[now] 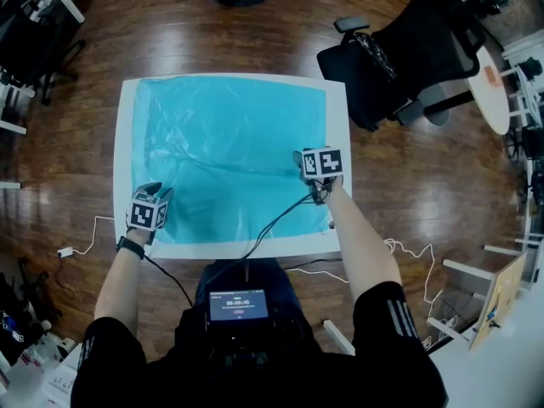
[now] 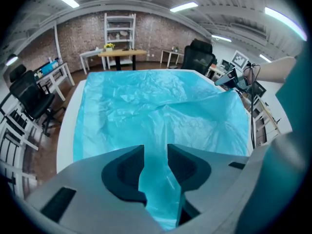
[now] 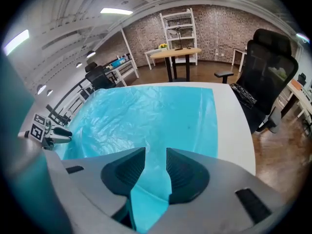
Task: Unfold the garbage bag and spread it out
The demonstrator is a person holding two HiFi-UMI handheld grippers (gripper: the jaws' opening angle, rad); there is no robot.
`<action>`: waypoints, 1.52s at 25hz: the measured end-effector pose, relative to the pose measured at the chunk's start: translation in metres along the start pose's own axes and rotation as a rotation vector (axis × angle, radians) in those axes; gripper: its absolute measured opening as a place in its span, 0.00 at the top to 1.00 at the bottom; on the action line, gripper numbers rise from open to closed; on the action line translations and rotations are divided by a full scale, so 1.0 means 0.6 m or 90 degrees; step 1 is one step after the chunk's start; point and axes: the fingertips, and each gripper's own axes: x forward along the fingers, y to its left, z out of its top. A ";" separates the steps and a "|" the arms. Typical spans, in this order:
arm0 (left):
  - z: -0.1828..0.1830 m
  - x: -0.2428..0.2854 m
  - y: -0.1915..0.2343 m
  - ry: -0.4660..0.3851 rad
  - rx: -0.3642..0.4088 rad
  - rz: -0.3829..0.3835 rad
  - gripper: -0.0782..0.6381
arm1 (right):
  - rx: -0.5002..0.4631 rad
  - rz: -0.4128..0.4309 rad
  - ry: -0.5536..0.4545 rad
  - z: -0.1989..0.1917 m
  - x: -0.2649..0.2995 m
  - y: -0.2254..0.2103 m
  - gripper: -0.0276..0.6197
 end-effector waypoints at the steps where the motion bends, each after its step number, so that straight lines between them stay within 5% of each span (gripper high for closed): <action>1: -0.009 0.002 0.000 0.008 -0.004 -0.002 0.67 | 0.007 -0.001 0.011 -0.004 0.008 -0.003 0.71; 6: -0.030 0.009 0.010 0.026 -0.026 0.014 0.67 | 0.023 -0.010 0.063 -0.030 0.044 -0.022 0.71; 24: -0.029 0.018 0.004 0.012 -0.011 0.019 0.67 | -0.086 -0.076 0.044 0.016 0.064 -0.059 0.71; 38: -0.036 0.016 -0.006 0.010 -0.020 0.024 0.67 | -0.091 -0.070 0.026 0.009 0.062 -0.062 0.71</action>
